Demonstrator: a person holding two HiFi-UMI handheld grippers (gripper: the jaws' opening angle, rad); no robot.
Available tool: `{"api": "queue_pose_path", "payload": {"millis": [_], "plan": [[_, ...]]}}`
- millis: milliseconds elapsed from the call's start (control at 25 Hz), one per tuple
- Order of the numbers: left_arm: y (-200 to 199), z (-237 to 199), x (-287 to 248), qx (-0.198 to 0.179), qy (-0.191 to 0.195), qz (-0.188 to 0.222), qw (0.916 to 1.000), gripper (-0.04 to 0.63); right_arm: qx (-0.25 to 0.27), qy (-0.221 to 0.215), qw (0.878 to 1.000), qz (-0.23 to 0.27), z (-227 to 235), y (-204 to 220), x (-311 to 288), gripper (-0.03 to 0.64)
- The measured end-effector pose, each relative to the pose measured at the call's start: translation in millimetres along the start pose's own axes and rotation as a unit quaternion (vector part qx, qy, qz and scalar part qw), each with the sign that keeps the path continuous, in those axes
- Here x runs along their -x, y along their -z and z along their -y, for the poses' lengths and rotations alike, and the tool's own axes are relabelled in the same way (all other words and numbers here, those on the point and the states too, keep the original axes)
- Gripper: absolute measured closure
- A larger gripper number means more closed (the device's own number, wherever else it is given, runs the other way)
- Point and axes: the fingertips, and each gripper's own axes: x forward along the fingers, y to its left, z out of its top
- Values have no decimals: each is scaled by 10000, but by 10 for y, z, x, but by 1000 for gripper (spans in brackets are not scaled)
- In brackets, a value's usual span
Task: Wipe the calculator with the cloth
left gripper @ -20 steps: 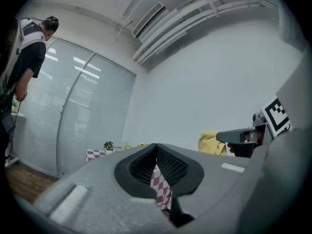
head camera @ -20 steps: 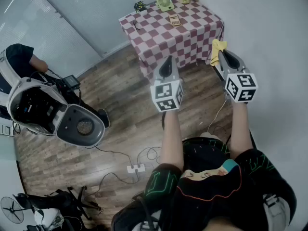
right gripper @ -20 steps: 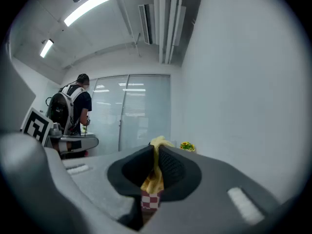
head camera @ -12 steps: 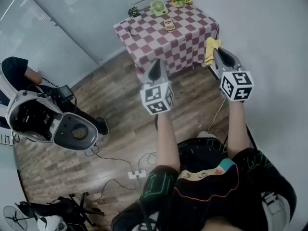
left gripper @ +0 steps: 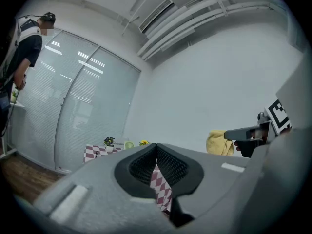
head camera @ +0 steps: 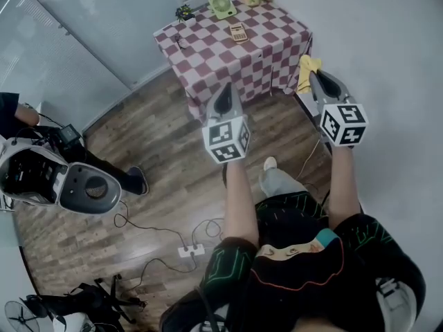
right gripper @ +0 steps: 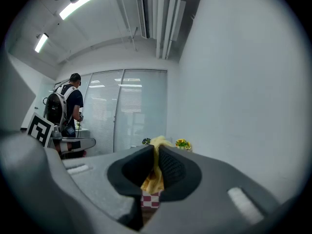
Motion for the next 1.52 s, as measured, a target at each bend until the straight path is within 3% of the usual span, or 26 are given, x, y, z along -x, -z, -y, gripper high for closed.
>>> {"api": "queue_pose_path", "payload": {"millis": [280, 600, 800, 920, 1160, 1520], "plan": [[265, -200, -530, 112, -155, -214, 9996, 584, -115, -228, 9993, -284, 172, 287, -654, 583], [949, -576, -1216, 333, -358, -1100, 9927, 584, -537, -532, 9936, -842, 328, 770, -1662, 583], [1130, -644, -1742, -67, -130, -1605, 9869, 584, -685, -388, 9905, -1124, 592, 1096, -2181, 583], [1038, -715, -2124, -343, 44, -1655, 9856, 584, -910, -303, 9895, -1079, 746, 1155, -2539, 583], [949, -867, -2723, -402, 2, -1541, 9872, 584, -948, -392, 9902, -946, 1007, 1071, -3181, 583], [1135, -1096, -3236, -189, -52, -1745, 9845, 584, -893, -571, 9889, -1043, 1092, 1058, -3723, 583]]}}
